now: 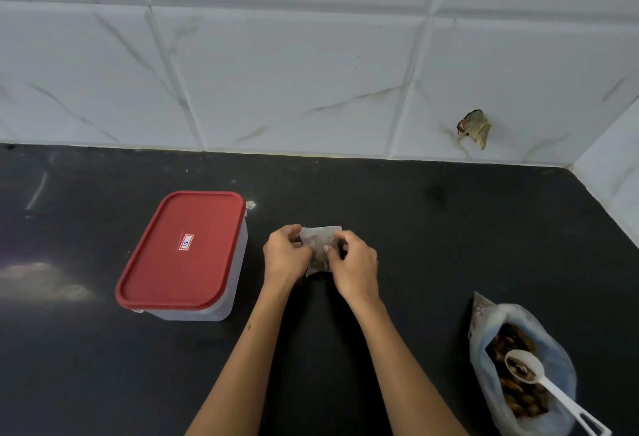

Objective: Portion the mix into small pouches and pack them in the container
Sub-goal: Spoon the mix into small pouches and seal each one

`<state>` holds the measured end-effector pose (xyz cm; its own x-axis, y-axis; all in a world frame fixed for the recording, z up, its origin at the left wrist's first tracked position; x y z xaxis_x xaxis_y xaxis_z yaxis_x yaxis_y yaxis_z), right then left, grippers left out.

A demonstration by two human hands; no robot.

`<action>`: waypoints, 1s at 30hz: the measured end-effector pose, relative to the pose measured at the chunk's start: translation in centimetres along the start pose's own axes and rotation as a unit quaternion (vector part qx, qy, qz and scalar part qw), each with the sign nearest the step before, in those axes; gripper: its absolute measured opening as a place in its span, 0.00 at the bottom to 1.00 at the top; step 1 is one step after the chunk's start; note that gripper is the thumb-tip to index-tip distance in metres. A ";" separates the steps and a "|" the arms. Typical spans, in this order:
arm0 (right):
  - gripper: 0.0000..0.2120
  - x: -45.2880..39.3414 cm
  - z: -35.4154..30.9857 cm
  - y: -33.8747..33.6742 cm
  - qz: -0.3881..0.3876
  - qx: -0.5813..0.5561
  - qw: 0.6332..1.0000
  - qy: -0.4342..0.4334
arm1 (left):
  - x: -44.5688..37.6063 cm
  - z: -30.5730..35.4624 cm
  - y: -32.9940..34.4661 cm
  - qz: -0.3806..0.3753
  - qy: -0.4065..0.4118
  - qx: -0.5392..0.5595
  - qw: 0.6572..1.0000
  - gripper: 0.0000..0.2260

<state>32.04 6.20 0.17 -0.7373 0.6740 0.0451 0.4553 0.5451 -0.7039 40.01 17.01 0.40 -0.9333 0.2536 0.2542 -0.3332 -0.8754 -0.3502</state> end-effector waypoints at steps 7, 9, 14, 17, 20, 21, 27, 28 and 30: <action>0.15 1.7 0.1 -1.8 0.005 -0.024 1.000 -0.009 | 2.0 1.2 0.1 0.010 0.023 0.012 1.000 0.23; 0.15 2.3 0.4 -3.4 0.020 -0.057 0.998 -0.003 | 3.2 2.3 0.5 0.008 0.050 0.019 0.999 0.22; 0.13 4.5 1.9 -10.0 0.086 -0.127 0.988 0.006 | 7.5 5.6 4.6 -0.054 0.094 0.111 0.988 0.18; 0.12 6.5 3.9 -14.9 0.141 -0.144 0.979 0.023 | 10.9 7.2 8.4 -0.115 0.086 0.169 0.975 0.15; 0.10 9.0 7.1 -20.1 0.197 -0.155 0.967 0.045 | 14.8 8.4 12.8 -0.178 0.095 0.184 0.962 0.12; 0.10 9.9 8.6 -21.8 0.220 -0.155 0.961 0.059 | 16.2 8.7 14.4 -0.202 0.102 0.185 0.956 0.12; 0.11 16.7 19.5 -31.3 0.359 -0.095 0.907 0.196 | 25.0 9.3 25.6 -0.338 0.151 0.112 0.922 0.08; 0.12 18.0 21.5 -32.5 0.372 -0.080 0.895 0.231 | 26.1 9.4 27.3 -0.347 0.169 0.081 0.919 0.08; 0.13 20.2 25.2 -34.3 0.387 -0.047 0.869 0.303 | 27.9 9.5 30.2 -0.361 0.201 0.019 0.910 0.10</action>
<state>-11.06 -11.41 7.33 0.1947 0.9804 -0.0311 0.7578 -0.1705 -0.6299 5.21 -6.23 5.50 -0.4486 0.8922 0.0522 -0.8817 -0.4323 -0.1889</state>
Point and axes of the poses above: each hand's wrist, its own x-axis away from the middle knuckle, its own y-axis out of the palm, z = x × y, the point moved 4 cm from there along -x, towards the middle knuckle, and after that the axes turned 6 degrees about x, right-handed, at the moved point
